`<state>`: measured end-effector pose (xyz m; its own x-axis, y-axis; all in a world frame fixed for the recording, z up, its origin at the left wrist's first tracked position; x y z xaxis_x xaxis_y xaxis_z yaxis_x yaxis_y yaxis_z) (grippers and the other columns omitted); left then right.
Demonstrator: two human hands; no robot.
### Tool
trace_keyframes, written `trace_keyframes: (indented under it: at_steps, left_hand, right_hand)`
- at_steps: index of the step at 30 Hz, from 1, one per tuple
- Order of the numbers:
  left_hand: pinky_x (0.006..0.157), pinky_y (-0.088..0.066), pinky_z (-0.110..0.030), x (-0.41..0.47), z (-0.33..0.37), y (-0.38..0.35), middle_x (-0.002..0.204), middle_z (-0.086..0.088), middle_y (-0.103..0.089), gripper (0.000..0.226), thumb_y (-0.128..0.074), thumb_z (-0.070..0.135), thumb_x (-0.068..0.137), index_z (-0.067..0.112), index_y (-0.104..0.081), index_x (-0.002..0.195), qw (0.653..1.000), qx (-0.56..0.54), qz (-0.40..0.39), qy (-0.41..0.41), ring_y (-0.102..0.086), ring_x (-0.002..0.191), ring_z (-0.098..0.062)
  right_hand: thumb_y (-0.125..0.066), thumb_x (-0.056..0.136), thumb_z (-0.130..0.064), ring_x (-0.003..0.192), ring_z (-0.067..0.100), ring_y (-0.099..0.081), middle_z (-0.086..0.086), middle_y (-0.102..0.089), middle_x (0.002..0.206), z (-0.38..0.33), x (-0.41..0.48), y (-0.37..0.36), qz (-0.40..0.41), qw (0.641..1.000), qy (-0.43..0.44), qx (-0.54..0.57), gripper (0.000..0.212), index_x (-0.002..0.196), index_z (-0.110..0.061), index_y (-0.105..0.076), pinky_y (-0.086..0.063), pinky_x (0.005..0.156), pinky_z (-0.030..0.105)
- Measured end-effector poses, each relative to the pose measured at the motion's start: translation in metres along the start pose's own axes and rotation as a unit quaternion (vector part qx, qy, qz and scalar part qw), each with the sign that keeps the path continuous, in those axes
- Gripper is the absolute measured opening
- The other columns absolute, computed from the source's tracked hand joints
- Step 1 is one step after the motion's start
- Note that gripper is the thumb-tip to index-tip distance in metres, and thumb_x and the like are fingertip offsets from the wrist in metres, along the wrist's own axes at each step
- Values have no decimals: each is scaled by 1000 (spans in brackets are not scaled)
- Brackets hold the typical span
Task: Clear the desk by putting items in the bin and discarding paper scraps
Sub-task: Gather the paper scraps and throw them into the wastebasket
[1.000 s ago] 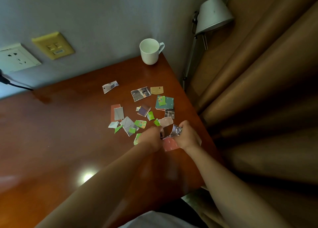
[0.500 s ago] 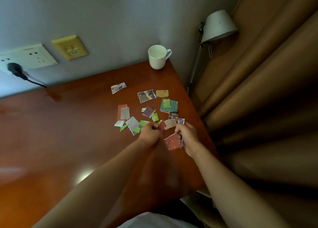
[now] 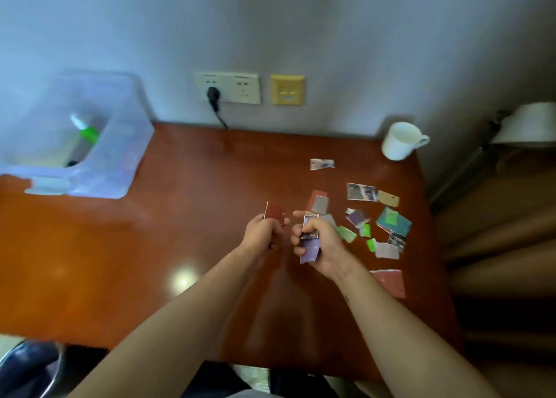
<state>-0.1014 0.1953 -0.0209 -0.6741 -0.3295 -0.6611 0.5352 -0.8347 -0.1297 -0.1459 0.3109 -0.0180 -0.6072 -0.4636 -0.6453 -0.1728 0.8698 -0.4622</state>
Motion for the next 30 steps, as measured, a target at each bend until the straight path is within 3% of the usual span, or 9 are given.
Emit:
trace_keyframes:
  at_steps: [3, 10, 17, 21, 24, 30]
  left_hand:
    - [45, -20, -24, -6, 11, 58, 60, -4, -46, 27, -39, -8, 72, 3, -56, 88, 997, -62, 40, -1, -30, 45, -14]
    - [41, -22, -21, -31, 34, 221, 49, 5, -50, 29, -36, -9, 74, 4, -56, 90, 982, -148, 115, -16, -30, 37, -9]
    - [49, -22, -25, -56, 34, 392, 64, -4, -49, 21, -41, -2, 70, 8, -58, 77, 956, -220, 189, -38, -35, 50, -14]
    - [45, -34, -20, -79, 24, 473, 68, -2, -56, 10, -49, 6, 79, 11, -57, 82, 935, -244, 251, -53, -47, 57, -14]
    - [46, -35, -21, -97, 11, 529, 64, -1, -58, 9, -52, 15, 85, 14, -57, 78, 906, -285, 307, -68, -50, 57, -13]
    - [48, -27, -25, -141, -35, 620, 61, -1, -61, 25, -53, 30, 91, 15, -58, 72, 840, -372, 383, -92, -51, 44, -10]
  right_hand:
    - [-28, 83, 3, 47, 17, -42, 7, -42, 60, 21, 12, -58, -48, 998, -25, -39, 36, 108, -11, -51, -28, 41, 20]
    - [-34, 85, -1, 46, 15, -37, 2, -43, 57, 95, 36, -213, -130, 984, -71, -103, 23, 98, -12, -49, -24, 42, 20]
    - [-39, 89, -2, 43, 13, -36, 1, -43, 57, 193, 48, -366, -214, 956, -131, -155, 15, 93, -16, -46, -22, 43, 19]
    - [-43, 96, -9, 46, 13, -38, 1, -42, 61, 251, 51, -437, -295, 920, -171, -193, 10, 88, -14, -47, -26, 41, 21]
    - [-46, 99, -20, 52, 13, -35, 1, -39, 64, 302, 54, -479, -357, 877, -209, -243, 22, 79, -13, -46, -25, 44, 24]
    - [-54, 95, -25, 47, 12, -35, -2, -40, 60, 409, 48, -538, -356, 819, -284, -350, 18, 79, -16, -53, -25, 40, 23]
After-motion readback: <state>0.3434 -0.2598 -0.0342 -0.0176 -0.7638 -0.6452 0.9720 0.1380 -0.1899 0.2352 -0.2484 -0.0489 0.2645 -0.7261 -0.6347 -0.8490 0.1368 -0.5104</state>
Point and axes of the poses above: each hand's wrist, its own x-axis towards the middle knuckle, its own y-axis out of the back of the hand, z = x × y, the point moved 5 cm from there along x, towards the middle knuckle
